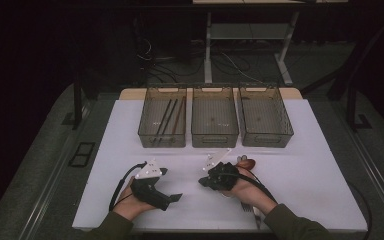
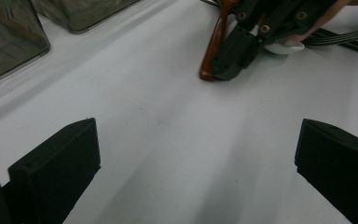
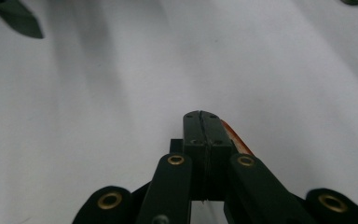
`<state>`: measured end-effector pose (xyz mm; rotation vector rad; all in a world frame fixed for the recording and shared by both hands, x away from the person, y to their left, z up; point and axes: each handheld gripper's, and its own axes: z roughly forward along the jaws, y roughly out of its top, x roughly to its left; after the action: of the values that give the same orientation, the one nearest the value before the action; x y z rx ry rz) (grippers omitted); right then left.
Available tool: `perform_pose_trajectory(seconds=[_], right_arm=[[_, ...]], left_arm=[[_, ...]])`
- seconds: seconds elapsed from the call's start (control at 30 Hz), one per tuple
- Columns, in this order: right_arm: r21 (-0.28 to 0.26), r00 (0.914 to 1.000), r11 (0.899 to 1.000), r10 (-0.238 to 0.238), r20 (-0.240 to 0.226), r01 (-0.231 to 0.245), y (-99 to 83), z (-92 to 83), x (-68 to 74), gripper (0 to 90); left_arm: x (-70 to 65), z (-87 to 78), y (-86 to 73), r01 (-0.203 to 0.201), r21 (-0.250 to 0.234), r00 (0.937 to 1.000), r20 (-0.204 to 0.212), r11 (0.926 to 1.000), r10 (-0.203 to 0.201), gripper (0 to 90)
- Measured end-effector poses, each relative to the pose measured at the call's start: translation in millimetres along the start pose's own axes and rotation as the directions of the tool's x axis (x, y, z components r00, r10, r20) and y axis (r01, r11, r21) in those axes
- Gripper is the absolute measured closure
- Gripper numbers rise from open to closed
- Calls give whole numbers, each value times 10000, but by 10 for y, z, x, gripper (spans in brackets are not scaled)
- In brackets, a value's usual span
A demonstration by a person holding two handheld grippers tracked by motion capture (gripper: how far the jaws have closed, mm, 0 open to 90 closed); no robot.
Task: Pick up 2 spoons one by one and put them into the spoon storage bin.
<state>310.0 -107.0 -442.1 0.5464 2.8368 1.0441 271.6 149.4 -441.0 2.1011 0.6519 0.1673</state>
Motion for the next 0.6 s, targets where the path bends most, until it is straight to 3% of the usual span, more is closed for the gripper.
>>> perform_pose_trajectory(seconds=[0.17, 0.43, 0.6], right_arm=[[-19, 9991, 9991, 415, 71, -415, 42, 35, -97, 896], [-102, 9973, 9980, 628, 386, -624, 83, 65, -249, 896], [-471, 9975, 9965, 698, 92, -693, 60, -58, -264, 894]], left_arm=[[1, 6, -1, 7, 7, 10000, 28, 10000, -7, 0], [3, 7, -2, -13, 25, 10000, 41, 10000, 13, 0], [8, 7, -6, 7, 20, 10000, 75, 10000, -7, 0]])
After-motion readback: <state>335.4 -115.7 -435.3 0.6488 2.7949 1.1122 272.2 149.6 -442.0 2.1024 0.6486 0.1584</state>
